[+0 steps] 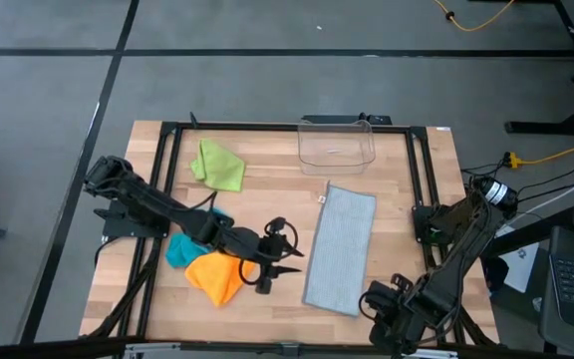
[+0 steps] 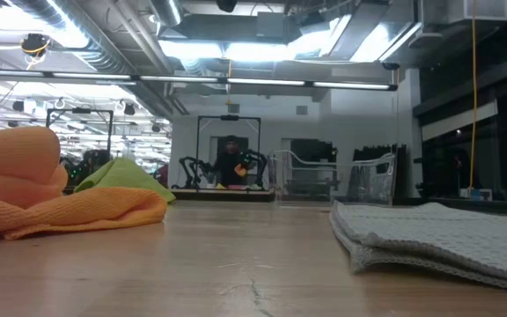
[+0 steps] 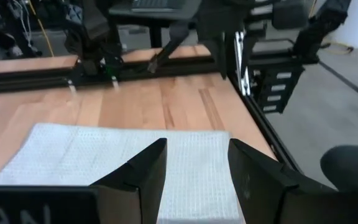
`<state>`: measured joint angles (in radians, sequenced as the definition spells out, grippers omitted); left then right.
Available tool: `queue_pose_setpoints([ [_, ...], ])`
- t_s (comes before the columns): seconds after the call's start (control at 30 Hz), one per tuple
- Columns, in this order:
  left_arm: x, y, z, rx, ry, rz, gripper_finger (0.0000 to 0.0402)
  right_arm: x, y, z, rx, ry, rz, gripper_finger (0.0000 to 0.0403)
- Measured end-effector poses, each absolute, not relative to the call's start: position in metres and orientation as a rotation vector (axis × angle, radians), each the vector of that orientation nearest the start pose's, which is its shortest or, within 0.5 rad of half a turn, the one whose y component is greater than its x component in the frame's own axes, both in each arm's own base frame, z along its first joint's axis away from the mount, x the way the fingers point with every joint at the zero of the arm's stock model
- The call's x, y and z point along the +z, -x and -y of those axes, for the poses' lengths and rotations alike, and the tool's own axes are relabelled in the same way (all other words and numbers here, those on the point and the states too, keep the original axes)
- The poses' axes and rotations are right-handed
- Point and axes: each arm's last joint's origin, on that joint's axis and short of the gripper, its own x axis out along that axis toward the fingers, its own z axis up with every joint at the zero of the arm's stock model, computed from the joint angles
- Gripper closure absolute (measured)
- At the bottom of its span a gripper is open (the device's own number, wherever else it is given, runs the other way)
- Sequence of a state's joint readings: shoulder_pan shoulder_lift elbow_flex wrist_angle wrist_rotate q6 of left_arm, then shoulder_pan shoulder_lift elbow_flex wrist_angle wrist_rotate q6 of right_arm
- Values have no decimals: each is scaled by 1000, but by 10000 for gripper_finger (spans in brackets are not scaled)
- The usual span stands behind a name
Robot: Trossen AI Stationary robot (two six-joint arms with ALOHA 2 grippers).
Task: Fold microfiber towels
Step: Fold the gray microfiber
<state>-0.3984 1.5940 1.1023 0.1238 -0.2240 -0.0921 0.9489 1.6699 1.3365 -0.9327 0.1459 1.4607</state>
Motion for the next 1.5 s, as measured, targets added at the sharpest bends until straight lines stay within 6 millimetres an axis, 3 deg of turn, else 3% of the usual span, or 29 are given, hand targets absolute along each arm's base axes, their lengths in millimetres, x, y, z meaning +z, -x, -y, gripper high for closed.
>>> queue_pose_setpoints([
  [0.23,253,-336,146,-191,-68,-420,236,251,-193,-263,-240,-536,-1198,268],
  [0.53,227,-345,154,-193,-87,-471,236,242,-190,-270,-144,-358,-1215,268],
  [1.17,237,-356,142,-174,-122,-346,237,239,-189,-273,-115,-369,-1271,268],
  [1.33,214,-362,155,-231,-157,-378,237,239,-190,-273,-108,-361,-1270,268],
  [1.5,188,-373,168,-277,-149,-326,237,238,-191,-275,6,-231,-1256,268],
])
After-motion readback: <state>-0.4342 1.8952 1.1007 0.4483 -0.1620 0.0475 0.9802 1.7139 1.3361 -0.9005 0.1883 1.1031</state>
